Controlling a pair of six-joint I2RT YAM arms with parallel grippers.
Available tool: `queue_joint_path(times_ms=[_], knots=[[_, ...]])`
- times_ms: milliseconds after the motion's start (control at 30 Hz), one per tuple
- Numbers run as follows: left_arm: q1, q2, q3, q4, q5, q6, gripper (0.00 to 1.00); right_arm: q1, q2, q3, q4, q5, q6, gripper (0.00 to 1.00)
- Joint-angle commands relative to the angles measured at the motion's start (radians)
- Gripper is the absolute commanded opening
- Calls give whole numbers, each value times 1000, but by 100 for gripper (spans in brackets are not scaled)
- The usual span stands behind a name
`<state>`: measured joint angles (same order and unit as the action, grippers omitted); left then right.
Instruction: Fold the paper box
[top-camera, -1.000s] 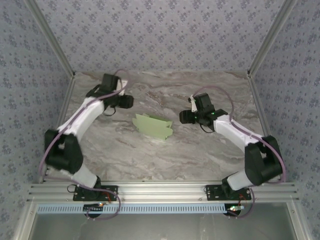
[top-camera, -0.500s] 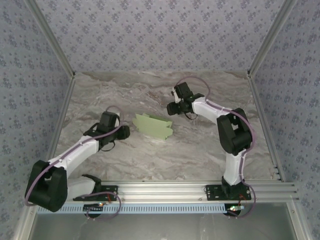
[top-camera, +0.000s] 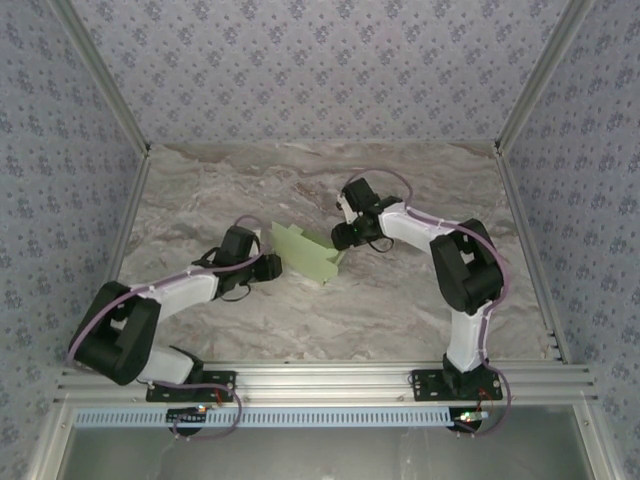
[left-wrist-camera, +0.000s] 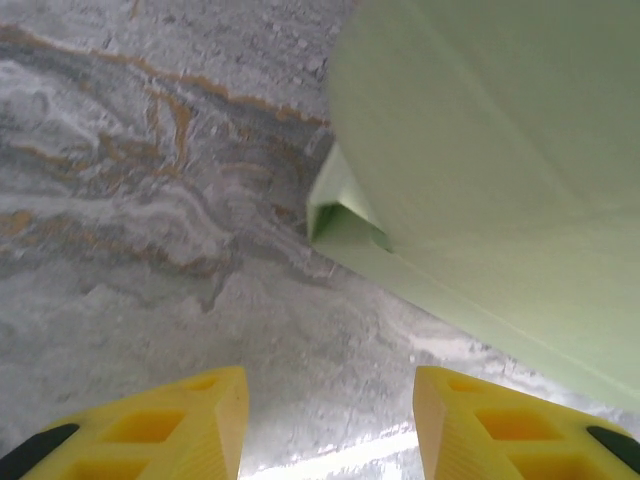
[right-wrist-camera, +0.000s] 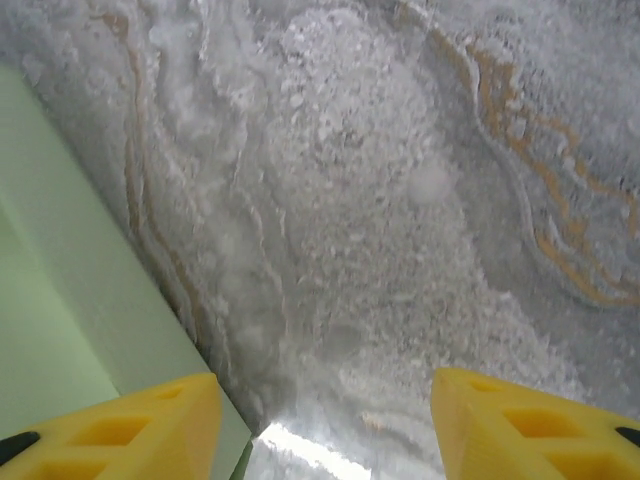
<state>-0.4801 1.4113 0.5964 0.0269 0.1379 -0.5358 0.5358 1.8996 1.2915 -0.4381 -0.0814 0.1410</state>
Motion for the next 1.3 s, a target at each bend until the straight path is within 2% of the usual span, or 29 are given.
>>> queue_joint_path(times_ms=[0,167,400,600,667,867,1100,1267], knots=[[-1,41,68,50,-27,22,47,19,-53,-51,-13,-33,0,59],[15,94,120,42,-73,60,47,52,-108,-136,17,-41,21,59],[56,188,219,42,-39,87,47,110,-179,-235,78,-50,69,59],[109,198,261,35,-26,99,47,72,-287,-312,116,3,79,59],[116,177,250,36,-31,100,47,39,-316,-323,139,-47,63,59],[118,91,182,38,-57,89,47,-73,-309,-293,205,-325,38,60],[120,9,109,27,-70,85,48,-123,-168,-232,285,-486,71,50],[120,-46,52,25,-81,76,48,-129,-74,-161,298,-531,73,51]])
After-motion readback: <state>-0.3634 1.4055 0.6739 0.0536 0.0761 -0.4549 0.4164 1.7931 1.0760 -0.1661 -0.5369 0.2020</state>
